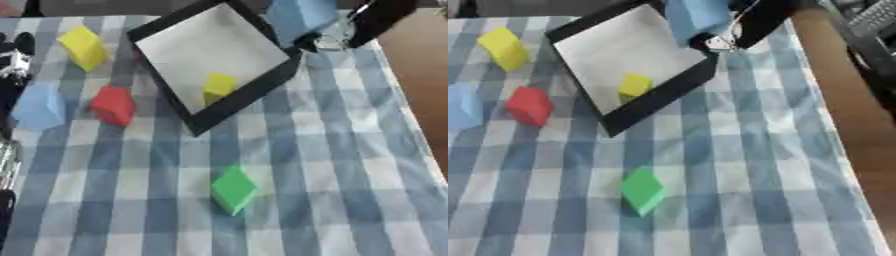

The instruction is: Pick up objects on the table and place them in the box.

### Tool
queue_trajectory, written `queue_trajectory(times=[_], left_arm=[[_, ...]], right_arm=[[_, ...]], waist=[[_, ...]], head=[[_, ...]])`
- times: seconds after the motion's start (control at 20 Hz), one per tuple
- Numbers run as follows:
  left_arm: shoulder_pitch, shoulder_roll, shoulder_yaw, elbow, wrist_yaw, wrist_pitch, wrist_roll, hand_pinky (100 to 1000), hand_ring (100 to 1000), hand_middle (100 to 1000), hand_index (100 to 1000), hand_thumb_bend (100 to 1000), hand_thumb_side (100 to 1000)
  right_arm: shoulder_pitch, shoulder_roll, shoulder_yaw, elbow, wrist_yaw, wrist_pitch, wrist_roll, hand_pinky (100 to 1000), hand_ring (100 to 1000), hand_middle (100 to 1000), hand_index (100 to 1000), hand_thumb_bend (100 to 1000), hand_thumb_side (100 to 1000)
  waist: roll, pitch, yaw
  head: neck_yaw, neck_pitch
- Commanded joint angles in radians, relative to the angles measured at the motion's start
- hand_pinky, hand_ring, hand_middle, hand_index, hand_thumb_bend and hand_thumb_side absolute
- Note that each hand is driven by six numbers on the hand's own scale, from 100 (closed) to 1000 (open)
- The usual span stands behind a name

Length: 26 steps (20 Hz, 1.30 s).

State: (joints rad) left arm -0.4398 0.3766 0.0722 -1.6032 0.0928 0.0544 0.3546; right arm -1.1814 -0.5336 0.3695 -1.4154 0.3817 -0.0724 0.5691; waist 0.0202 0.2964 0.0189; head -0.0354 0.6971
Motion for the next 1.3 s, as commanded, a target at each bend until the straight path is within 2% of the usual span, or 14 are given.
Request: queue_trajectory(times=[0.05,0.3,0.5,0.95,1.15,1.3], left_arm=[[-0.026,0.009,-0.009,-0.026,0.004,0.0,-0.014,574,696,659,768,607,498],[-0.057,0.001,-0.036,-0.031,0.002,0.003,-0.04,573,696,658,767,607,499],[-0.075,0.003,-0.053,-0.03,0.001,0.007,-0.058,573,696,657,766,605,500],[-0.087,0.011,-0.063,-0.028,0.0,0.009,-0.07,573,697,658,765,603,500],[-0.086,0.01,-0.064,-0.032,0.0,0.008,-0.07,574,697,659,766,603,501],[-0.085,0.01,-0.065,-0.034,0.0,0.008,-0.069,574,697,657,766,602,501]], right_arm=[[-0.061,0.089,-0.041,0.151,0.099,-0.04,-0.03,849,671,515,591,100,208],[-0.112,0.195,-0.11,0.372,0.253,-0.089,-0.118,849,675,518,595,100,205],[-0.113,0.234,-0.145,0.474,0.355,-0.121,-0.184,849,682,526,605,100,214],[-0.081,0.259,-0.153,0.559,0.485,-0.187,-0.225,852,724,582,669,178,282],[-0.062,0.266,-0.153,0.582,0.516,-0.203,-0.23,856,748,622,708,205,305],[-0.054,0.268,-0.154,0.592,0.532,-0.209,-0.242,865,793,695,773,265,338]], waist=[[0.007,-0.048,0.01],[-0.006,-0.025,0.055],[-0.014,-0.008,0.086],[-0.012,-0.002,0.094],[-0.013,-0.004,0.093],[-0.015,-0.005,0.092]], head=[[-0.021,-0.023],[-0.061,-0.046],[-0.082,-0.063],[-0.106,-0.07],[-0.121,-0.057],[-0.136,-0.046]])
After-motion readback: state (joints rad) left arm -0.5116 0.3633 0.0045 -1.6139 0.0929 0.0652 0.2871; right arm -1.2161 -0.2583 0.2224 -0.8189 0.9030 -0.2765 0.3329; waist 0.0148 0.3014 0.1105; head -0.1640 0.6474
